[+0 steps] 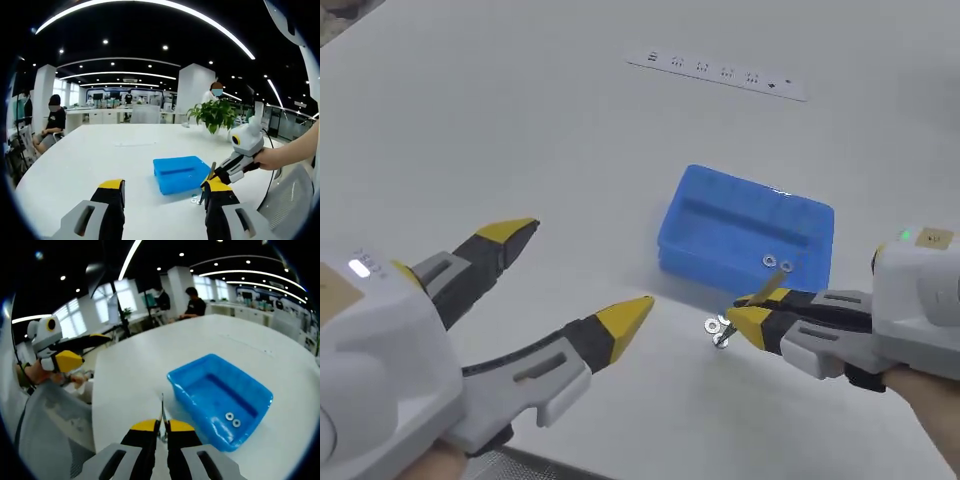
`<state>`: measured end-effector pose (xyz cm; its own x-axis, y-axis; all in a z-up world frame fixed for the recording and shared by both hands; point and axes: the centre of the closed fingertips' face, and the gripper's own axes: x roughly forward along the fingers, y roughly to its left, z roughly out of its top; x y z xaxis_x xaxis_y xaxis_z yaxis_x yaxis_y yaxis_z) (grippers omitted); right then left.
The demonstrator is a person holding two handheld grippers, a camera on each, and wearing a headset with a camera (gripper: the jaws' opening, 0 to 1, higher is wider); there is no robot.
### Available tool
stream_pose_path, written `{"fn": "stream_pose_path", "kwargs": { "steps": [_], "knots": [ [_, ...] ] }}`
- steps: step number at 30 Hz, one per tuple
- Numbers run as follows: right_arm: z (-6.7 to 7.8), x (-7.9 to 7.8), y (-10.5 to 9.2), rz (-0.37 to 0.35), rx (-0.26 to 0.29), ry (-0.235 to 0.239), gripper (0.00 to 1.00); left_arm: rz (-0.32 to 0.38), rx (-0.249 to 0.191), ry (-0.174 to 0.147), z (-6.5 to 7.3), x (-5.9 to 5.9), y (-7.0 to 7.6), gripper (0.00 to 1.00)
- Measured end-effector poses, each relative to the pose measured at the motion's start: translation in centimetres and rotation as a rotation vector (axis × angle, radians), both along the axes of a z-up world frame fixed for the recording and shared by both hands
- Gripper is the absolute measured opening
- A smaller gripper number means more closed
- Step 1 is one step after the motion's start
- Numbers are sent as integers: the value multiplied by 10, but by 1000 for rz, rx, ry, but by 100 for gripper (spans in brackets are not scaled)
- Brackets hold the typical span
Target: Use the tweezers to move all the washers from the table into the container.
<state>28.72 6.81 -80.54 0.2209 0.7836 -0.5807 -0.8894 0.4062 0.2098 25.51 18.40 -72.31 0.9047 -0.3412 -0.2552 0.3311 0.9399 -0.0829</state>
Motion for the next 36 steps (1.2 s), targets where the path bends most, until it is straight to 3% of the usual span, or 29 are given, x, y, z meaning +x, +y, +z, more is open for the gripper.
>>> {"fn": "stream_pose_path", "kwargs": {
  "steps": [7, 15, 23, 27, 33, 36],
  "knots": [
    [-1, -4, 2, 47, -31, -46, 4, -1, 0, -1, 1, 0, 0, 64],
    [-3, -16, 4, 192, -105, -201, 3, -1, 5, 0, 0, 0, 1, 63],
    [-1, -10, -1, 133, -75, -154, 2, -6, 6, -4, 2, 0, -3, 63],
    [20, -7, 4, 65, 32, -110, 2, -2, 4, -4, 4, 0, -5, 63],
    [52, 14, 0, -57, 198, -48, 3, -2, 1, -6, 6, -1, -8, 62],
    [63, 24, -5, -93, 236, -54, 3, -3, 1, -5, 6, -1, -8, 62]
  ]
}}
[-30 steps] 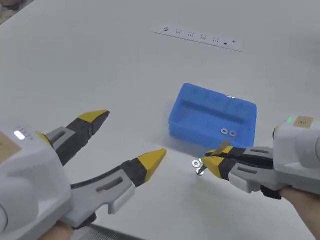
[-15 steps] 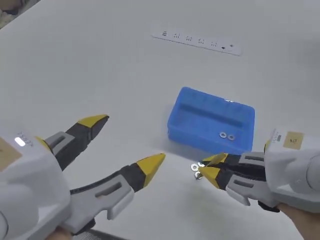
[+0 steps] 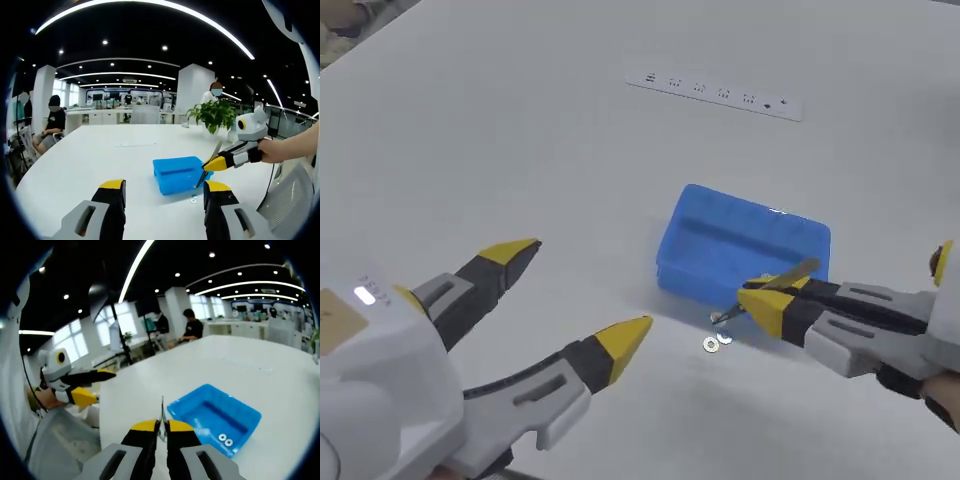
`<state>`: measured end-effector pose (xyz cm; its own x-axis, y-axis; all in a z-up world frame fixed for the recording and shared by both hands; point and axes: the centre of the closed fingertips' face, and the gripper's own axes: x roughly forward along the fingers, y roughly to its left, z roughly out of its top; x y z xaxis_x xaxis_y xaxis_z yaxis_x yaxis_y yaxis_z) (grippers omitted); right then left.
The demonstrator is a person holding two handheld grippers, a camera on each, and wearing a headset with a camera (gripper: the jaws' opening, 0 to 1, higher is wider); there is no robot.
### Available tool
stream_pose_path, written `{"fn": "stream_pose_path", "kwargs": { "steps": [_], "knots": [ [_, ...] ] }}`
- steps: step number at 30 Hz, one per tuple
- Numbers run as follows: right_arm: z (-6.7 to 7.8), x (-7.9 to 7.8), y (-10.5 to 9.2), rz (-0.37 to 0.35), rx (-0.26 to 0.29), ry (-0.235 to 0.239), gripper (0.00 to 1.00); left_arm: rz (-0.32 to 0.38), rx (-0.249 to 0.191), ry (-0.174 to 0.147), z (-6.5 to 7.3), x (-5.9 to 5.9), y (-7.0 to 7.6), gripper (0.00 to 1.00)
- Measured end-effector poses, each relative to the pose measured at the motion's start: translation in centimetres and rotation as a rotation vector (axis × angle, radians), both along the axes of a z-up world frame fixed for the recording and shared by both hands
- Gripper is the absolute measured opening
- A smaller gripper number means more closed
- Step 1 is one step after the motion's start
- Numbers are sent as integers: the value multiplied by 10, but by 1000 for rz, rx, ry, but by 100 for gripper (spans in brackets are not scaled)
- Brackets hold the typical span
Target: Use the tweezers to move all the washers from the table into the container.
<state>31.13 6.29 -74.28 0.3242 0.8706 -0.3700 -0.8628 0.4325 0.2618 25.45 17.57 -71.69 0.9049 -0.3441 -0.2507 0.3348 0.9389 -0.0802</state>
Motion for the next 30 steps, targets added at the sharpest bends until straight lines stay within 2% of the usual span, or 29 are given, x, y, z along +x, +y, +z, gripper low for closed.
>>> {"fn": "stream_pose_path", "kwargs": {
  "steps": [7, 12, 17, 21, 26, 30],
  "knots": [
    [18, 26, -17, -79, 50, -15, 3, 13, -10, 6, -1, 0, 3, 62],
    [18, 46, -29, -126, 31, -24, 3, 3, -9, 12, -6, 0, 7, 62],
    [10, 63, -30, -151, -8, -28, 3, -1, -5, 14, -7, -1, 8, 62],
    [-4, 73, -27, -160, -43, -1, 3, 5, -6, 13, -6, 0, 8, 62],
    [-19, 78, -19, -149, -85, 29, 3, 12, -5, 12, -4, 0, 7, 62],
    [-34, 78, -12, -115, -141, 37, 3, 13, -7, 13, -3, 1, 6, 62]
  ]
}}
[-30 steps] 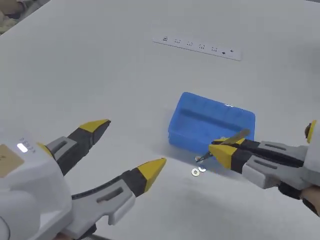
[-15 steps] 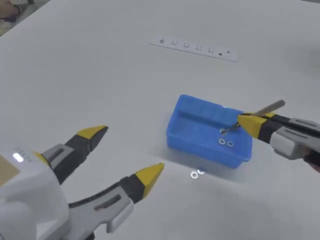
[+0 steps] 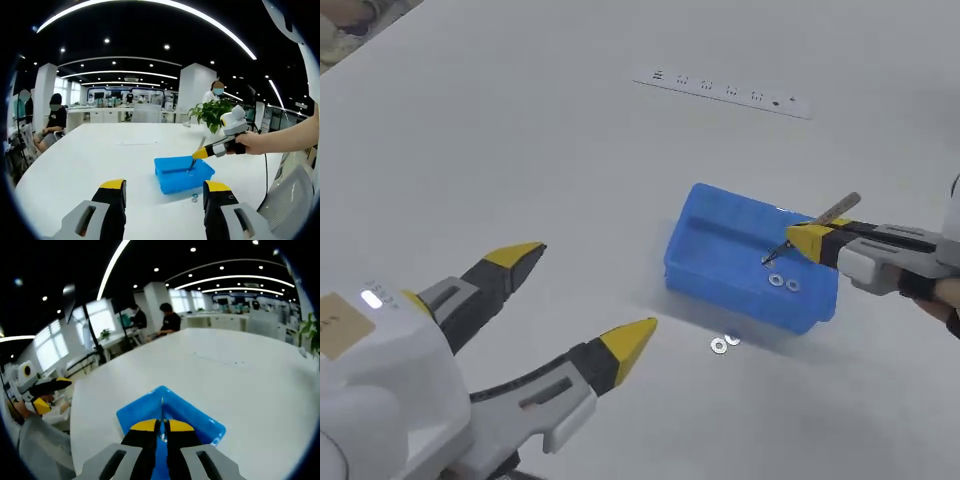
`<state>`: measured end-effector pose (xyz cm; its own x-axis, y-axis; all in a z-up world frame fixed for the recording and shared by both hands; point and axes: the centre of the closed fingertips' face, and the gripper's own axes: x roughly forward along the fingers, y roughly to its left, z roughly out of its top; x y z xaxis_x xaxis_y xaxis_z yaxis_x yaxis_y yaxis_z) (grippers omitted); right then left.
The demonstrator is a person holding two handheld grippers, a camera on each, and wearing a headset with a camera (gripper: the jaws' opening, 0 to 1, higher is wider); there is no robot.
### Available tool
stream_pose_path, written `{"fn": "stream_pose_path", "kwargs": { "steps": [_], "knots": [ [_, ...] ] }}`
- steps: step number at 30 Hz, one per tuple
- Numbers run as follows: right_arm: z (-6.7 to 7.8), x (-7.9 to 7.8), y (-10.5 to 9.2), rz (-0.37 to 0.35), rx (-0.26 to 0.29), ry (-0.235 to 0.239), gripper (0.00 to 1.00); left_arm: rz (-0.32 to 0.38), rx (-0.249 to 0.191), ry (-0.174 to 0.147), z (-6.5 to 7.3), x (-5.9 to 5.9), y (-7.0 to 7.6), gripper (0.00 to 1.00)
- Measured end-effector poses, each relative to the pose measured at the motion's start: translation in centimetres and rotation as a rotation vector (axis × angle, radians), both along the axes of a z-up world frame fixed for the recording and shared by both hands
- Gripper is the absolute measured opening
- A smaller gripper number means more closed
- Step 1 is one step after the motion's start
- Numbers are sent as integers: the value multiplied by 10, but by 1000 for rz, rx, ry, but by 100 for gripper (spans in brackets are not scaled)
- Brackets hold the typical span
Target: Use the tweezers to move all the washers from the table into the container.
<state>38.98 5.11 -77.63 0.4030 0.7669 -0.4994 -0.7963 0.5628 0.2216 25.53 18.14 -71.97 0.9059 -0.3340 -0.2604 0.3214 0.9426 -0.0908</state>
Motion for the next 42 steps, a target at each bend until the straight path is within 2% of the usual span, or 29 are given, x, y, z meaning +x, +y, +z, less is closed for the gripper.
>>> {"fn": "stream_pose_path", "kwargs": {
  "steps": [4, 10, 14, 19, 23, 32, 35, 38, 42],
  "knots": [
    [-11, 0, 4, 27, -48, -1, 3, 0, -2, 0, 1, 0, 0, 61],
    [-19, 2, 7, 56, -98, -13, 3, -1, -3, 1, 2, 1, -2, 61],
    [-26, 1, 5, 84, -154, -26, 3, 0, -3, 1, 2, 1, -2, 61],
    [-22, 0, 3, 93, -171, -56, 3, 1, -4, 0, 2, 2, -2, 61],
    [-8, -5, 1, 98, -150, -82, 3, 2, -3, 0, 2, 2, -1, 61],
    [42, -30, 3, 131, -54, -176, 3, 0, -2, -3, 2, 1, -2, 61],
    [52, -41, 7, 145, -19, -177, 3, -4, -2, -2, 2, 0, -2, 60],
    [53, -53, 13, 170, -6, -164, 3, -6, -1, -2, 1, 0, -2, 60],
    [40, -67, 19, 212, -17, -130, 3, -5, 0, -3, 1, 0, 0, 60]
  ]
}}
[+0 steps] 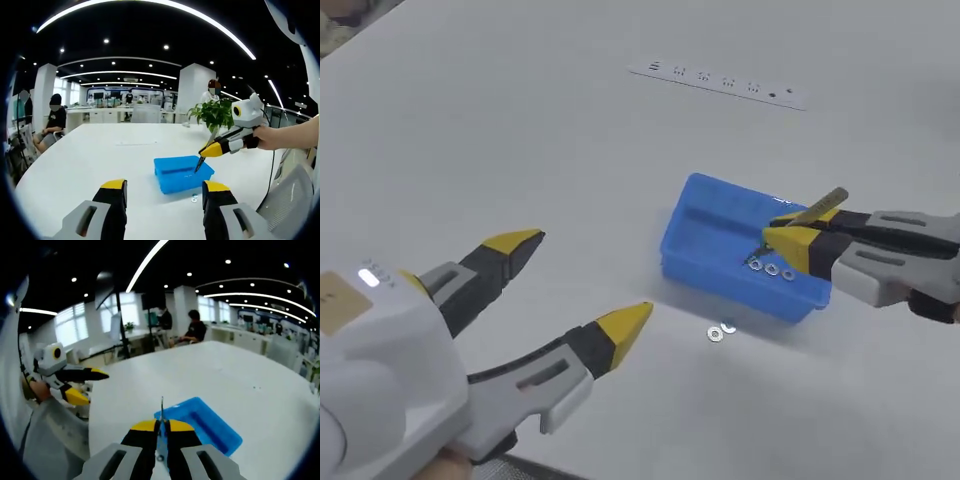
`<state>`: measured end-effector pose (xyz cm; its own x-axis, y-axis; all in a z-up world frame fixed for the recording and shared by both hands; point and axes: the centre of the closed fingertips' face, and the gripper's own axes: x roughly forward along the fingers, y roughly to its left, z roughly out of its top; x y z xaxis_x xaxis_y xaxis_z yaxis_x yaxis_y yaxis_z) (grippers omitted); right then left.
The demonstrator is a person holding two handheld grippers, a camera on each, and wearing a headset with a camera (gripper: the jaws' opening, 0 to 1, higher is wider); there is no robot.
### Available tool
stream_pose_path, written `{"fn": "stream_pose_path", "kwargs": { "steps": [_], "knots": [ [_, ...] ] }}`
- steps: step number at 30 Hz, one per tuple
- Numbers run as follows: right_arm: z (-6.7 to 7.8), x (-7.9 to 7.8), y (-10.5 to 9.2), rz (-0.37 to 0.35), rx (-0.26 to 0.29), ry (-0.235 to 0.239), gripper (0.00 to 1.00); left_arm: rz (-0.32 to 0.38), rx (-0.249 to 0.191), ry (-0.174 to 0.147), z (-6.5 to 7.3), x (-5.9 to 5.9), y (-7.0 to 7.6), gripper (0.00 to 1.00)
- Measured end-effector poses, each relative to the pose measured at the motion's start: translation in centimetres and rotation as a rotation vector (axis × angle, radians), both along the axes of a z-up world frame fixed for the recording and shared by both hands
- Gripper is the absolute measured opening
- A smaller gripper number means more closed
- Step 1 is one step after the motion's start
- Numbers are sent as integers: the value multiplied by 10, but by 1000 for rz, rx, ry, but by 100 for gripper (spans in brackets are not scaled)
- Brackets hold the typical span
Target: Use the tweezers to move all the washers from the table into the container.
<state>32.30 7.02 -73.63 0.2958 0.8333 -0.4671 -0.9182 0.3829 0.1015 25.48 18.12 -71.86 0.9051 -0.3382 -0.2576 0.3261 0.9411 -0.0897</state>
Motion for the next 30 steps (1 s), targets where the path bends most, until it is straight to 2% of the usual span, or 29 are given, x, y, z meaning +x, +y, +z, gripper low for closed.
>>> {"fn": "stream_pose_path", "kwargs": {
  "steps": [7, 12, 17, 25, 30],
  "knots": [
    [-27, -13, 4, 28, -40, 62, 3, 2, 0, 0, -1, 0, 2, 60],
    [-46, -20, 7, 63, -95, 76, 3, 2, -4, -2, 0, 0, 1, 60],
    [-60, -22, 8, 82, -127, 93, 3, 2, -1, 0, 0, 0, 0, 60],
    [-72, -24, 9, 106, -161, 101, 4, 4, 0, 0, 1, 0, -1, 60],
    [-72, -26, 11, 118, -168, 95, 4, 4, 0, 2, 1, 0, -2, 60]
  ]
}}
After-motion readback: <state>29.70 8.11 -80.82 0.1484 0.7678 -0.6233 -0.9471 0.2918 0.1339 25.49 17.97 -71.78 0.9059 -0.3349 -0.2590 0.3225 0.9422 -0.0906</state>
